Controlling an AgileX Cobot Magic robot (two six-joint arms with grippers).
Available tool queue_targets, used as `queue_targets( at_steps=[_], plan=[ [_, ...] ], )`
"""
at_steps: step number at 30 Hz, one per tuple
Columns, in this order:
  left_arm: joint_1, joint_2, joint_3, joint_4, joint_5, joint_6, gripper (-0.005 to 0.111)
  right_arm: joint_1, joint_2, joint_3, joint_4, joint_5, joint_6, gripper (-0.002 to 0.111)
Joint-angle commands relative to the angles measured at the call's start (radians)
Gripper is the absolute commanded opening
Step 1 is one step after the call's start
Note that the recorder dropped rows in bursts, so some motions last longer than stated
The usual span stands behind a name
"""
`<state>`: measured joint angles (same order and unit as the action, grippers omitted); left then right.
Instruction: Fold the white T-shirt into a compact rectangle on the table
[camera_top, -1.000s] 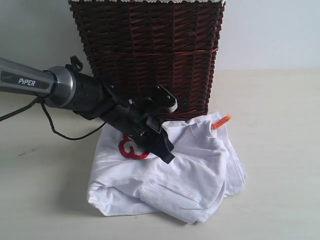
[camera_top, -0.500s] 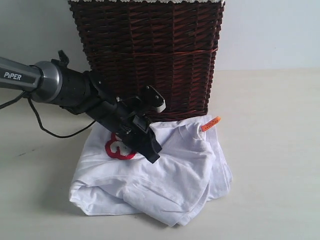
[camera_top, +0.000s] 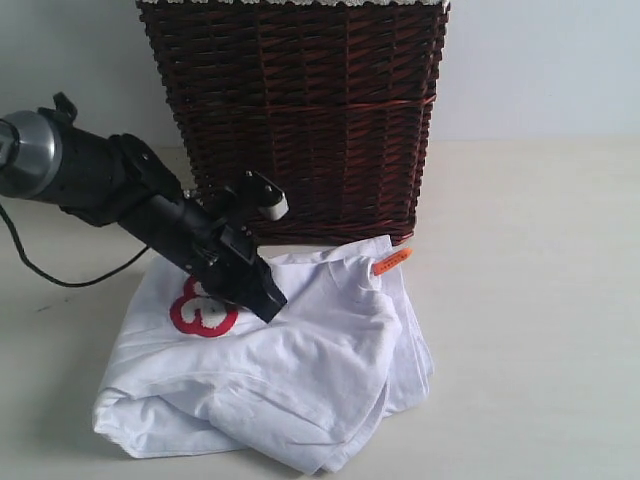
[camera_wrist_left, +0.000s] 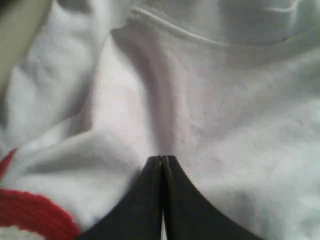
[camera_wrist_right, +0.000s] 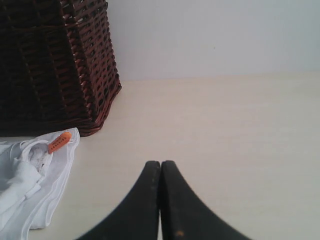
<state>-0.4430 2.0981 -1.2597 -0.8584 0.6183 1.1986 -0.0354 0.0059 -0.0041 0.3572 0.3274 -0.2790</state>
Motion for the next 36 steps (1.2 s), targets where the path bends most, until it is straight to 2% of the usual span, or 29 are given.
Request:
queue_targets(
  at_steps=[1, 5, 10, 17, 22, 26, 30, 36],
  plan=[
    [0.005, -0.105, 0.004, -0.057, 0.014, -0.010, 0.000, 0.001, -0.006, 0.004, 0.003, -0.009, -0.005, 0.000],
    [-0.002, -0.146, 0.004, -0.149, 0.065, -0.003, 0.000, 0.001, -0.006, 0.004, 0.003, -0.009, -0.005, 0.000],
    [-0.053, -0.109, 0.004, -0.229, 0.066, 0.040, 0.000, 0.001, -0.006, 0.004, 0.003, -0.009, -0.005, 0.000],
    [-0.127, -0.039, 0.004, -0.253, 0.190, 0.091, 0.000, 0.001, -0.006, 0.004, 0.003, -0.009, -0.005, 0.000],
    [-0.154, 0.021, 0.006, -0.251, 0.204, 0.095, 0.000, 0.001, -0.006, 0.004, 0.003, -0.009, -0.005, 0.000],
    [-0.154, 0.029, 0.006, -0.251, 0.199, 0.095, 0.000, 0.001, -0.006, 0.004, 0.003, -0.009, -0.005, 0.000],
    [-0.121, -0.012, 0.003, -0.256, 0.201, 0.095, 0.000, 0.001, -0.006, 0.004, 0.003, -0.006, -0.005, 0.000],
    [-0.017, -0.162, 0.003, -0.260, 0.158, 0.056, 0.000, 0.001, -0.006, 0.004, 0.003, -0.001, -0.005, 0.000]
  ],
)
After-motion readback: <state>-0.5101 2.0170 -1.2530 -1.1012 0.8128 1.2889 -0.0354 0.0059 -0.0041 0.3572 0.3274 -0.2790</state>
